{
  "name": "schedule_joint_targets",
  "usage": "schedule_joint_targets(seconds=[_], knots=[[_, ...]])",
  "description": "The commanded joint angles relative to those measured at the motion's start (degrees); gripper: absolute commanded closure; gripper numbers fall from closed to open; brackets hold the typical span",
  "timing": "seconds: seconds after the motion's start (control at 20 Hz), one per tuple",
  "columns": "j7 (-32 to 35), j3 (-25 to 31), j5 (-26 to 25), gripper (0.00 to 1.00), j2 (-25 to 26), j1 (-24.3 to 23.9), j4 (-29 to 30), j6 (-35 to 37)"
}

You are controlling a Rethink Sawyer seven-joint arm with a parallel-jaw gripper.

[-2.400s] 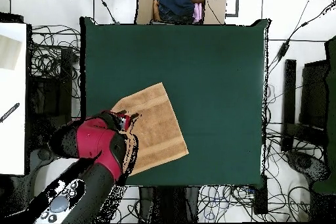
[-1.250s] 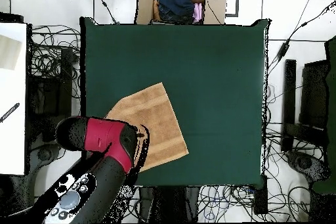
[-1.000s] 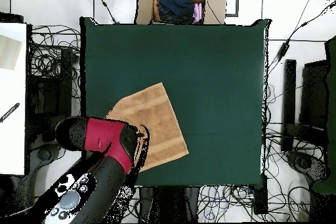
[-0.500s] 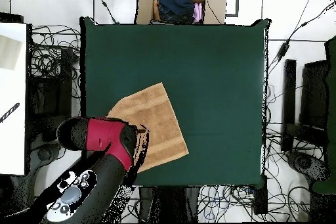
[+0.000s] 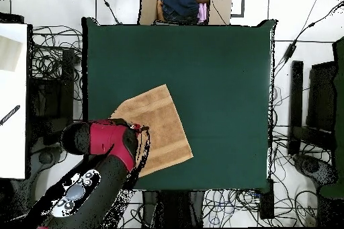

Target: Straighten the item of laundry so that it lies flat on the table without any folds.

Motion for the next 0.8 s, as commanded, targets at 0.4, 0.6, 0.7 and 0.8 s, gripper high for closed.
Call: schedule_joint_targets(seconds=[0.4, 0.6, 0.7, 0.8], knots=[[14.92, 12.77, 4.63, 0.0, 1.03, -0.6, 5.1, -6.9], [15.21, 13.67, 5.48, 0.0, 0.39, -0.95, 5.89, -8.16], [15.09, 14.5, 5.78, 0.0, -0.16, -1.43, 6.55, -9.01], [15.11, 15.46, 6.21, 0.0, -0.74, -1.96, 7.44, -10.32]])
